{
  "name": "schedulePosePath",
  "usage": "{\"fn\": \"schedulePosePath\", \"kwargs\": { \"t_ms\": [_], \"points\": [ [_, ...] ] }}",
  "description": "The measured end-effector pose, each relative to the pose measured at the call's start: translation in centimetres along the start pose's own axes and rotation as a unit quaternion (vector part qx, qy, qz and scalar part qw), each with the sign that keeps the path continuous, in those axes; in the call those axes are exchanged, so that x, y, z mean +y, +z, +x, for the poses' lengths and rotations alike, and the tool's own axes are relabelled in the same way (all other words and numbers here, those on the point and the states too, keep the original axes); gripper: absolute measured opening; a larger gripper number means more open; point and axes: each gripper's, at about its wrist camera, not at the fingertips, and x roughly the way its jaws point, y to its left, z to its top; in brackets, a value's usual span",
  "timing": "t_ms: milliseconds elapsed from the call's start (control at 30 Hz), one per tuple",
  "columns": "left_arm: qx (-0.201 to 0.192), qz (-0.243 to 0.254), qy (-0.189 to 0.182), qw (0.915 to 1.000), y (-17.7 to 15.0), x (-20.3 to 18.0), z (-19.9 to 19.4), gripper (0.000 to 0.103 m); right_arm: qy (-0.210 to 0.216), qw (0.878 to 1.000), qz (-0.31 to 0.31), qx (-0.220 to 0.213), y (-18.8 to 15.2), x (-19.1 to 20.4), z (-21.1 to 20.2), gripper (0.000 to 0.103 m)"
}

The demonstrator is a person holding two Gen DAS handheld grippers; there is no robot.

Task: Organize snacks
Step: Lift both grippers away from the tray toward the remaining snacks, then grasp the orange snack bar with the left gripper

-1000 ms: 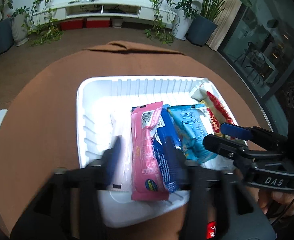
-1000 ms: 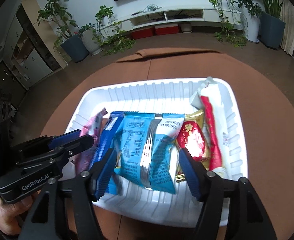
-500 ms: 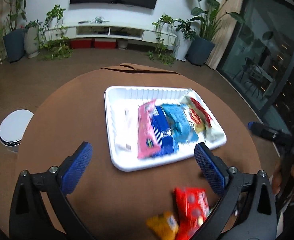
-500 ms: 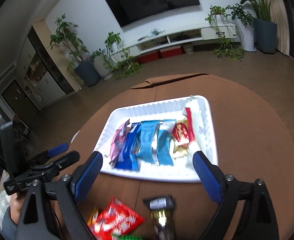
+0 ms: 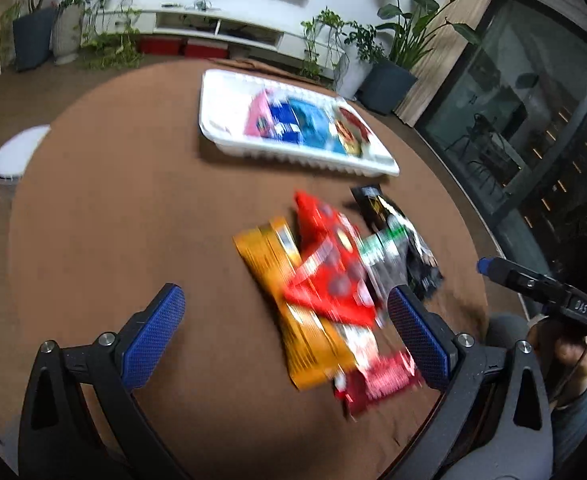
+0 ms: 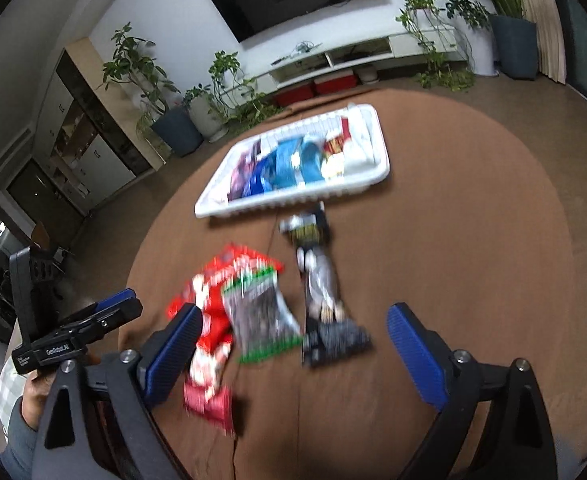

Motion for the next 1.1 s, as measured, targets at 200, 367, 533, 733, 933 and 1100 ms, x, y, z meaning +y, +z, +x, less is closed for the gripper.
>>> {"fn": "schedulePosePath", "kwargs": {
  "t_ms": [200,367,533,733,933,1100],
  "points": [
    [0.045,-0.024,0.017,0.9985,-2.0,-0.2,1.1,0.103,0.002,1.0,0.014,0.015,-2.5,0.0,0.3,0.096],
    [0.047,-0.051,0.041,0.9968,-2.1,1.2,1.0,0.103,0.003,1.0,0.011,0.013,-3.2,0.3,0.2,0.096],
    [0.055,-0.049,0.045,0.9963,-1.0,1.5,2.0,0.103,0.003,1.0,0.008,0.014,-3.5,0.4,0.5,0.096],
    [0.072,-0.014,0.077,0.9943,-0.2,1.0,4.0,0.103,0.0,1.0,0.002,0.014,-3.7,0.6,0.6,0.096],
    [0.073,-0.005,0.105,0.9917,0.0,1.8,4.2,0.103,-0.007,1.0,0.0,0.012,-3.6,0.5,0.5,0.096],
    [0.081,0.017,0.153,0.9847,0.2,2.7,4.5,0.102,-0.008,1.0,-0.007,0.013,-3.7,0.7,0.6,0.096]
  ]
}}
